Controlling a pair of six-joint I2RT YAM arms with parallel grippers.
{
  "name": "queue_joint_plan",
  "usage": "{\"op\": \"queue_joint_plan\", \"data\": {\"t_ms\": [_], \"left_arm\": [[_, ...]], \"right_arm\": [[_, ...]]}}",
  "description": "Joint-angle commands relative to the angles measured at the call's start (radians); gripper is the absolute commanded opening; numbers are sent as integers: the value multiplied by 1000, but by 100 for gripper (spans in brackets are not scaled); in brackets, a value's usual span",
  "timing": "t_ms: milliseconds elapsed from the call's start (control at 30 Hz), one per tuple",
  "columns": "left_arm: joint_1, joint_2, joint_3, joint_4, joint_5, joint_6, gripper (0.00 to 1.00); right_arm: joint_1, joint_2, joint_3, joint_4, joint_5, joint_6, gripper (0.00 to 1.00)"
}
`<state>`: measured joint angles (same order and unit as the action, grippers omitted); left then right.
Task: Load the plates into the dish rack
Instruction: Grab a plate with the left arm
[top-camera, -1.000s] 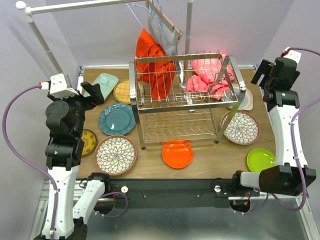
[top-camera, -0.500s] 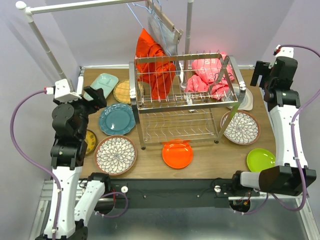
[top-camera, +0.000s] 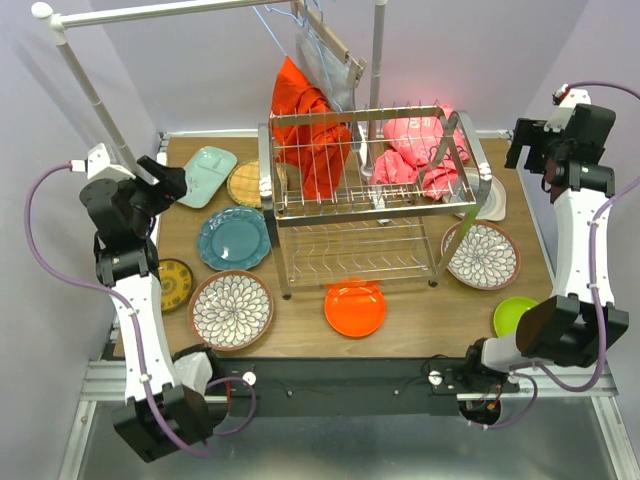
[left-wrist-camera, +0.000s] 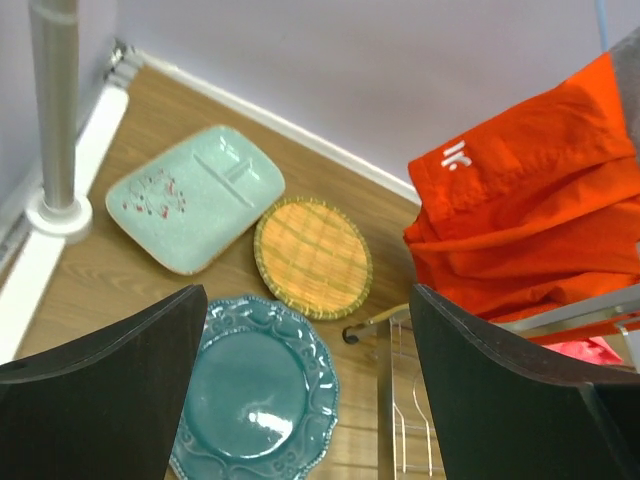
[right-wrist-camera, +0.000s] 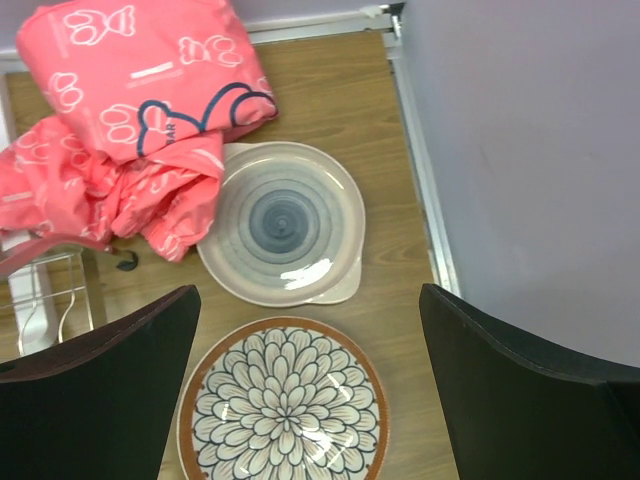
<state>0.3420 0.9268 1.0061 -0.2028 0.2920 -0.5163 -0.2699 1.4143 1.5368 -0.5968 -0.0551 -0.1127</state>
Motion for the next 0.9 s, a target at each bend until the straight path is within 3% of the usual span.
{"op": "queue_joint_plan", "data": {"t_ms": [0,333,700,867], "left_arm": [[69,61,-80,104,234,-68,91],[91,178,-204,264,202,-45,90],[88,457,-253,586,165,-128,85],[88,601,-235,644,139,-165,82]], "right_arm": [[-23,54,60,-73,-170,7,100],[-23,118,62,-127,-235,1,100],[-23,141,34,-124,-331,8,100],[-23,143,57,-123,-350,-8,100]]}}
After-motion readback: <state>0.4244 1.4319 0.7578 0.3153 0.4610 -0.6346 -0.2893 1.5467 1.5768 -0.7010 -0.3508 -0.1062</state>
